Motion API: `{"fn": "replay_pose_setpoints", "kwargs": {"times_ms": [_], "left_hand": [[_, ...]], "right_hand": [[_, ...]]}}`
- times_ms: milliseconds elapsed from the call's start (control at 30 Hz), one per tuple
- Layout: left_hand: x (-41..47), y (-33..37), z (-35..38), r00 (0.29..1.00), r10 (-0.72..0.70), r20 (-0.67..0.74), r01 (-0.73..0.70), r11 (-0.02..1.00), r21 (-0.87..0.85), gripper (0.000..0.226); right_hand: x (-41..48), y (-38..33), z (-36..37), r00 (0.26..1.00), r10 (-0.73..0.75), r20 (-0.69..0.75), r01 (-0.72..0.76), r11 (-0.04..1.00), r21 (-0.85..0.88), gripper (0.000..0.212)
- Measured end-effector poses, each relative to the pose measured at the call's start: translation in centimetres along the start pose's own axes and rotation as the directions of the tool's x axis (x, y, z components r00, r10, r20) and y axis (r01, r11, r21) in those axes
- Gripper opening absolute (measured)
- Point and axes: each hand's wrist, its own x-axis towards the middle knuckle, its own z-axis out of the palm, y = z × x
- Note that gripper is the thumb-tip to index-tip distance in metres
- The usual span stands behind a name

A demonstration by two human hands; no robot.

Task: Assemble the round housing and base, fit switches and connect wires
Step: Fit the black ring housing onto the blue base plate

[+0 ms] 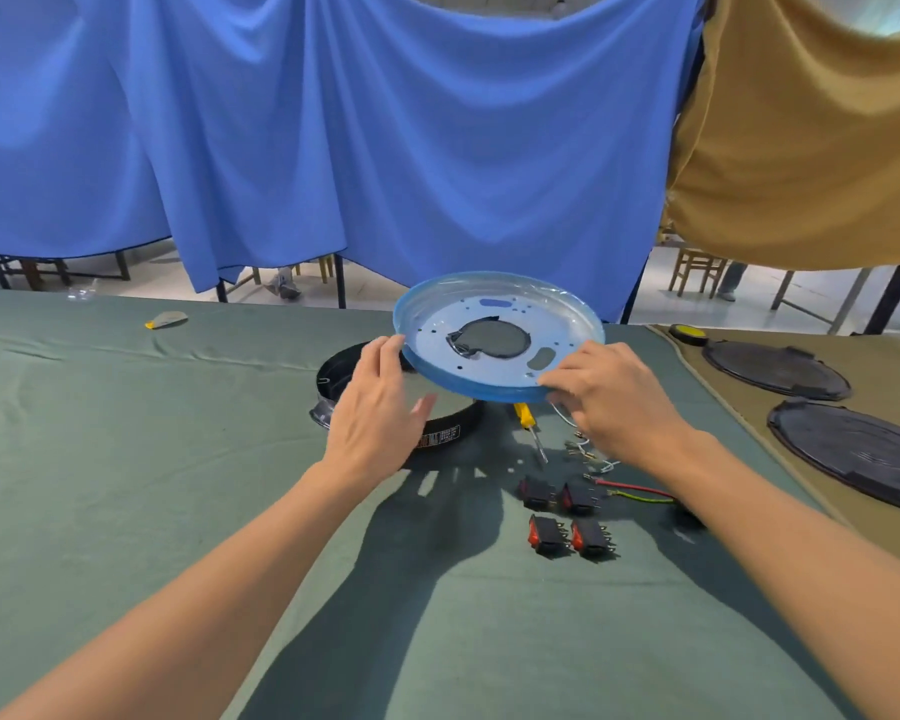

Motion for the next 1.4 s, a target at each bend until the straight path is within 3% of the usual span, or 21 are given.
{"fn": "replay_pose_setpoints", "kwargs": {"times_ms": [67,200,300,467,600,800,900,1100,1267,1400], "left_hand": [[-0.7,0.1,-1.7,0.999,0.037,-0.019,-0.036,0.998,0.047,0.074],[-1.7,0.4,-5.0,0.983,0.155,-0.095,-0.141,0.981,0.137,0.045],[-2.3,1.1,-7.0,0.974,0.178,-0.142,-0.163,0.981,0.109,0.04],[-2.4,3.2,-9.5,0.971,0.11,-0.214,-0.131,0.988,-0.087,0.043],[-2.3,4.5,-11.1,0.995,-0.062,-0.073,0.032,0.936,-0.351,0.04],[-2.5,5.1,-13.2,0.987,-0.163,0.0,0.139,0.84,-0.524,0.028],[-2.9,4.7,-13.8,0.967,-0.256,0.014,0.224,0.816,-0.532,0.031],[-4.6,2.3,-14.4,0.901,-0.428,0.065,0.421,0.833,-0.36,0.052],[-5.8,0.1,-14.1,0.832,-0.519,0.194,0.554,0.787,-0.273,0.045],[-6.8,-1.3,-13.4,0.818,-0.535,0.213,0.572,0.795,-0.201,0.033]], "right_hand": [[-0.6,-0.8,-1.3,0.999,-0.025,0.036,0.024,0.999,0.027,0.024],[-1.8,-2.1,-4.2,0.999,-0.021,0.047,0.013,0.985,0.171,0.021],[-2.9,-3.0,-6.1,1.0,0.027,-0.006,-0.024,0.959,0.283,0.021],[-4.3,-4.2,-8.6,0.98,0.131,-0.15,-0.056,0.903,0.425,0.042],[-4.9,-4.1,-9.9,0.944,0.253,-0.213,-0.118,0.858,0.499,0.059],[-4.7,-4.4,-10.8,0.893,0.347,-0.286,-0.126,0.803,0.582,0.059],[-4.4,-5.4,-10.4,0.896,0.362,-0.257,-0.144,0.784,0.603,0.053],[-3.9,-7.3,-8.1,0.916,0.388,-0.105,-0.245,0.746,0.62,0.047],[-3.2,-9.1,-5.6,0.902,0.42,0.099,-0.384,0.677,0.628,0.044],[-2.6,-10.3,-3.3,0.869,0.453,0.2,-0.475,0.651,0.592,0.044]]}}
